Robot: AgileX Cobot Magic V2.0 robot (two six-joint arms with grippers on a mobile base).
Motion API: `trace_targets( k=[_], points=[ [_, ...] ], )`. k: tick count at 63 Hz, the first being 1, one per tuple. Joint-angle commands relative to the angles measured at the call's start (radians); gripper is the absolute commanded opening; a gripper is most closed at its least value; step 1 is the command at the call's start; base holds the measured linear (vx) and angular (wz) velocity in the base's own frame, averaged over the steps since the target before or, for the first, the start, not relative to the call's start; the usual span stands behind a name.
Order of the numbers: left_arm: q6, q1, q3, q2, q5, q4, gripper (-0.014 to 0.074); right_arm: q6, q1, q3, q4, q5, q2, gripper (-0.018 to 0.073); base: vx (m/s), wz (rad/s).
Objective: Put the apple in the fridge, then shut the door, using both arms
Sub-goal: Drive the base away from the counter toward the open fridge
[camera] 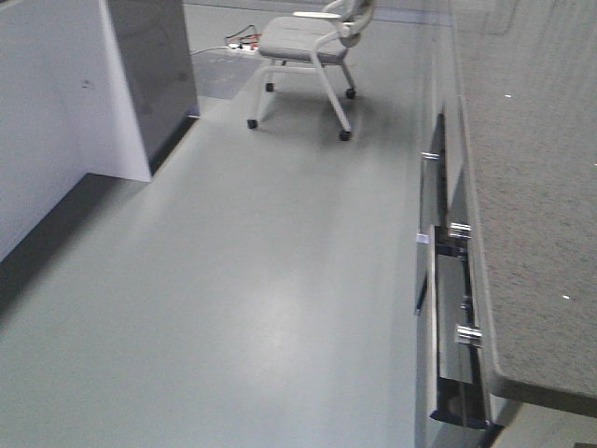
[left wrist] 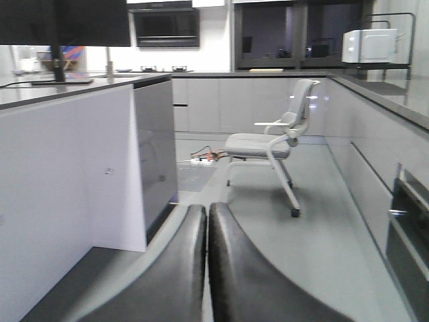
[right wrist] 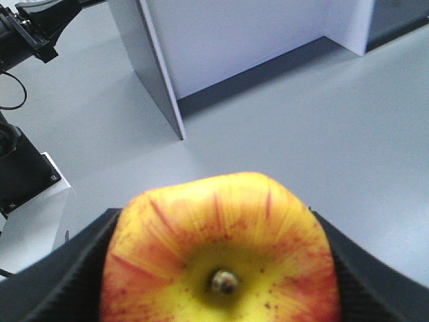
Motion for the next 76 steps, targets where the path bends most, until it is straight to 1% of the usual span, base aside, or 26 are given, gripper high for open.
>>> trace_targets(
  k=[1,76],
  points=[
    [-0.004,-0.007,0.021,-0.016,-0.071,-0.009,-0.0006,0.001,0.001,-0.028,0.042,-0.06,0.012,0.0398,0.01,0.36],
    [-0.004,-0.007,0.021,-0.016,-0.071,-0.009,-0.0006,0.001,0.001,-0.028,0.042,-0.057,0.012,0.0398,0.0,0.34]
  ],
)
